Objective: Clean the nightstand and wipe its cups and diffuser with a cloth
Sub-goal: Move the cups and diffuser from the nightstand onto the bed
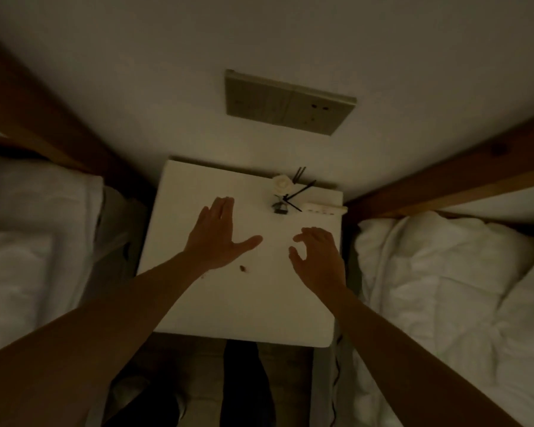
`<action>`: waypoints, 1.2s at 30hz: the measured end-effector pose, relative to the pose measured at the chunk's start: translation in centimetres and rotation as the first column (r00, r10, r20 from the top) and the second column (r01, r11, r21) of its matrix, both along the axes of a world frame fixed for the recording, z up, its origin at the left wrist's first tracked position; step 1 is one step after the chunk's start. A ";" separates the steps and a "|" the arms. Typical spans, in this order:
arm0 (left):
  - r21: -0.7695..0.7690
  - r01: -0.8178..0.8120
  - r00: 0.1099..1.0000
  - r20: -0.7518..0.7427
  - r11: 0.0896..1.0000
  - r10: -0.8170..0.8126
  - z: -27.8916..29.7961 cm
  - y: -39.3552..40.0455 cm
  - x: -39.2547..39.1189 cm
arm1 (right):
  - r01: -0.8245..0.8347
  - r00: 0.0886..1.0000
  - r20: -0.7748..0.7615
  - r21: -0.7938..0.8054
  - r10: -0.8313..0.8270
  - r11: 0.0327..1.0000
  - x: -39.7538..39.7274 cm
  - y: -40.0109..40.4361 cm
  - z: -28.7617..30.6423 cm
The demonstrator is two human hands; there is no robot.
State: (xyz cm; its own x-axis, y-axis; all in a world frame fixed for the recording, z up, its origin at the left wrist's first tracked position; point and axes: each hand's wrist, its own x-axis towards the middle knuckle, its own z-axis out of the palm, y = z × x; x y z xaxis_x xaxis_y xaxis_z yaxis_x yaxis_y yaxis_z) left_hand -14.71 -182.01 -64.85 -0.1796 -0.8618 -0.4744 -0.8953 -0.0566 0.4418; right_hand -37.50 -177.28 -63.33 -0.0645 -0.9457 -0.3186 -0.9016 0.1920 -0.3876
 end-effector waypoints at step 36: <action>0.107 -0.448 0.794 -0.408 0.888 0.450 -0.9 -1.7 -2.1 | -0.177 0.983 -0.034 0.090 0.180 0.980 -2.6 -7.7 0.8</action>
